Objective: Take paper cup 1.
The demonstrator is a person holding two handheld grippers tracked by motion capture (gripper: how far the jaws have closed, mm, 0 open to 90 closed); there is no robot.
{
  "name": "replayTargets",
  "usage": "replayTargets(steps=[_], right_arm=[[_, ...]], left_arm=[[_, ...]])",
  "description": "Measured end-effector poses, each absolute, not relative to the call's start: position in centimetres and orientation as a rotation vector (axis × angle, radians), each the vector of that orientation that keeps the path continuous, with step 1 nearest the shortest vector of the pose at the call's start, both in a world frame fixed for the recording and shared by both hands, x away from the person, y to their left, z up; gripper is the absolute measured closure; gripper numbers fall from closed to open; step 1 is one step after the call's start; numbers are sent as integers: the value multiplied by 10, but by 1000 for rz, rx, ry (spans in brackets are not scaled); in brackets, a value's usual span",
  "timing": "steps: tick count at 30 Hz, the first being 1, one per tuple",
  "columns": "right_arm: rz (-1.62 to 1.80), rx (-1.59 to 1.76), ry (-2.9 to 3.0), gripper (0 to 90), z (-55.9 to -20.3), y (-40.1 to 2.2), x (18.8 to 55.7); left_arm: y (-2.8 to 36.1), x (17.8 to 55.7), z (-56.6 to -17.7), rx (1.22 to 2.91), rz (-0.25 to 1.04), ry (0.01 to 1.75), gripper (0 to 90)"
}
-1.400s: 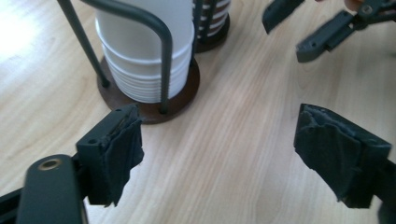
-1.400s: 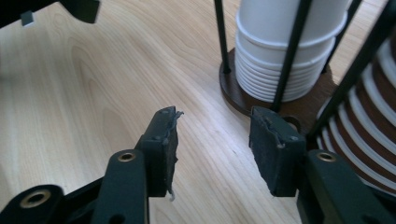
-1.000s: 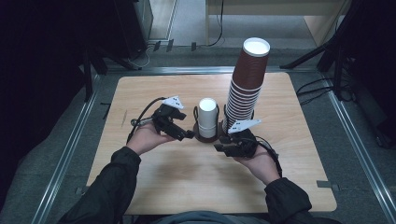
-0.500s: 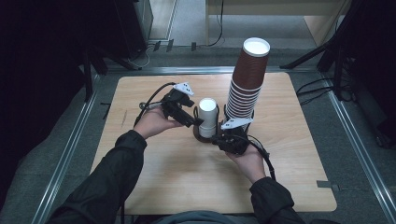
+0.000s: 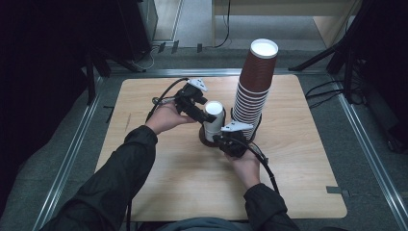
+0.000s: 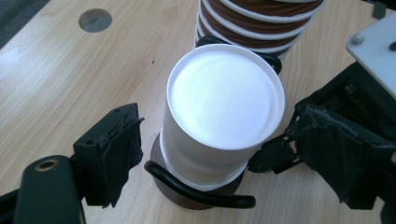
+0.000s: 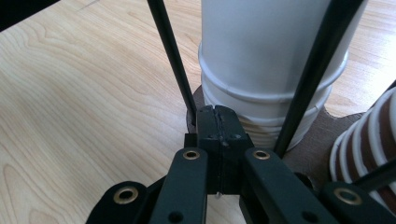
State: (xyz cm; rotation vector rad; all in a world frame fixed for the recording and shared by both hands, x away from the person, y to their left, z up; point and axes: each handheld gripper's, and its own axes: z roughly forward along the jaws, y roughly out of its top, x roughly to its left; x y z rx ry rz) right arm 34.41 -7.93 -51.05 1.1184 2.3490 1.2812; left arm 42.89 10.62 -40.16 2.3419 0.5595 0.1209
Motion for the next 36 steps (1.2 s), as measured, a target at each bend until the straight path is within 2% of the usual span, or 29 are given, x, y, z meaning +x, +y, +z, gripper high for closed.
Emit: replayTargets(steps=[10, 12, 17, 19, 36], right_arm=[[1284, 1131, 2340, 890, -515, -77, 347], [1280, 1132, 2340, 891, -516, -77, 347], [1294, 1131, 2337, 891, -517, -77, 347], [1294, 1132, 2337, 891, -517, -78, 347], [1290, 1132, 2355, 890, -518, -78, 347]], left_arm=[[96, 431, -407, 2354, 127, 543, 170], [95, 430, -406, 2352, 124, 532, 228], [90, 427, -406, 2369, 156, 524, 251], [89, 426, -405, 2376, 190, 525, 311], [95, 424, -394, 2361, 191, 509, 343]])
